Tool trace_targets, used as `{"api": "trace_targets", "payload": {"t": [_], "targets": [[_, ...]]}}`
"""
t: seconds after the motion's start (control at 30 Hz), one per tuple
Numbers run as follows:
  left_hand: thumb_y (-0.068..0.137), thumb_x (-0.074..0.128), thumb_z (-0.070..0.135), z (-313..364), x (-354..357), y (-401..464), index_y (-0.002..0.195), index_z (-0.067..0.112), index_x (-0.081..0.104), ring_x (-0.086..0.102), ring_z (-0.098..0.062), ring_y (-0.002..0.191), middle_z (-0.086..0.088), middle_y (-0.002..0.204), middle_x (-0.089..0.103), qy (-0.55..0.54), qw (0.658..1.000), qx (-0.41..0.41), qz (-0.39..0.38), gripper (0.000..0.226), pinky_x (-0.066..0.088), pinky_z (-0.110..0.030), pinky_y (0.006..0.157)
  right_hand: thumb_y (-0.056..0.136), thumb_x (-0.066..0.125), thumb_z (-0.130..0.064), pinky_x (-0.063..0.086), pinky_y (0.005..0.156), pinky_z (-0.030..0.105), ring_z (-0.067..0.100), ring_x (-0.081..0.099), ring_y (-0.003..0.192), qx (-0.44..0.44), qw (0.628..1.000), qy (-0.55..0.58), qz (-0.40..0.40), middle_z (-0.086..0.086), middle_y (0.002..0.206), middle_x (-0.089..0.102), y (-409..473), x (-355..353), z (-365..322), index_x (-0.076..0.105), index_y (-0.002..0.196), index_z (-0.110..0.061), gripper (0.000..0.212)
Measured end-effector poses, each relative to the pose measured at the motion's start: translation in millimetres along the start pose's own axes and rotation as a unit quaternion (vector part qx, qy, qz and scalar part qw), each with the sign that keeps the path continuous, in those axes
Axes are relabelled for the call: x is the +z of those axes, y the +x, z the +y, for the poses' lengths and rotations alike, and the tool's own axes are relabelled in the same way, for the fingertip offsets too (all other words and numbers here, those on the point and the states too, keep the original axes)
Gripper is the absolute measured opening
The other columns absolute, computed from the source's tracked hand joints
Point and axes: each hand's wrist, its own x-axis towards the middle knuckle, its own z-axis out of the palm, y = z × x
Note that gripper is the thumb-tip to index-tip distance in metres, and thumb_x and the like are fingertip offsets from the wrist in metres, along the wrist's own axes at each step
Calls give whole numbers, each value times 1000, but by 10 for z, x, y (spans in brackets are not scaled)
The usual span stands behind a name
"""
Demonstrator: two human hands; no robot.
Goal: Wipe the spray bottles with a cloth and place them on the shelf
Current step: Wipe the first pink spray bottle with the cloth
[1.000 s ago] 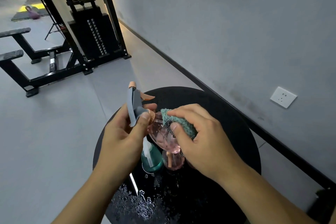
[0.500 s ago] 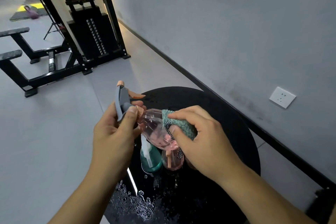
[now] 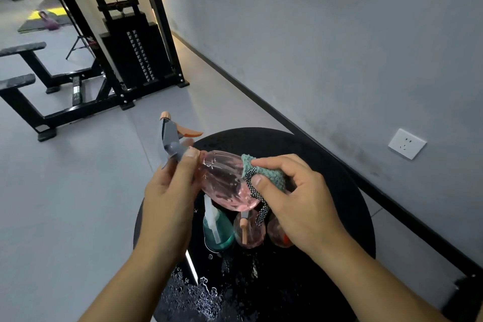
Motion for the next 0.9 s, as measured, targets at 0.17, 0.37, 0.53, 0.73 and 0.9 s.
{"api": "trace_targets", "payload": {"t": [0.17,0.37,0.53,0.73,0.9], "targets": [[92,75,32,-72,-13,56,113,18,78,75,-16,113,-2,113,81,-4,999,-37,-28,25,50,-31,101,93,74,-15,53,82,14,3,67,106,-5,1000,9,0,-15,108,67,-8,-1,7,77,105,-32,21],[100,64,40,-74,-54,97,118,24,72,77,-13,105,6,114,80,7,997,-69,-41,26,59,-44,88,94,73,-17,53,81,12,2,67,104,1,1000,2,-5,-16,108,69,-3,-7,26,76,105,-34,20],[104,56,44,-2,-120,150,125,32,65,80,-22,98,-1,112,79,-37,993,-112,-29,26,62,-50,76,93,74,-20,56,85,20,2,68,104,1,1000,0,19,-16,108,70,32,-68,39,76,104,-35,19],[105,44,63,-1,-201,198,129,10,66,76,-36,109,-17,120,77,-69,975,-209,-10,62,60,-60,93,92,74,-20,56,83,23,3,70,100,-1,1000,-8,27,-15,106,71,38,-85,58,76,103,-35,18],[102,48,66,13,-196,215,119,15,65,79,-31,96,-14,107,78,-102,973,-209,-8,56,60,-56,91,92,74,-19,55,80,14,2,70,99,1,1000,-8,22,-15,105,71,41,-84,65,76,102,-35,19]]}}
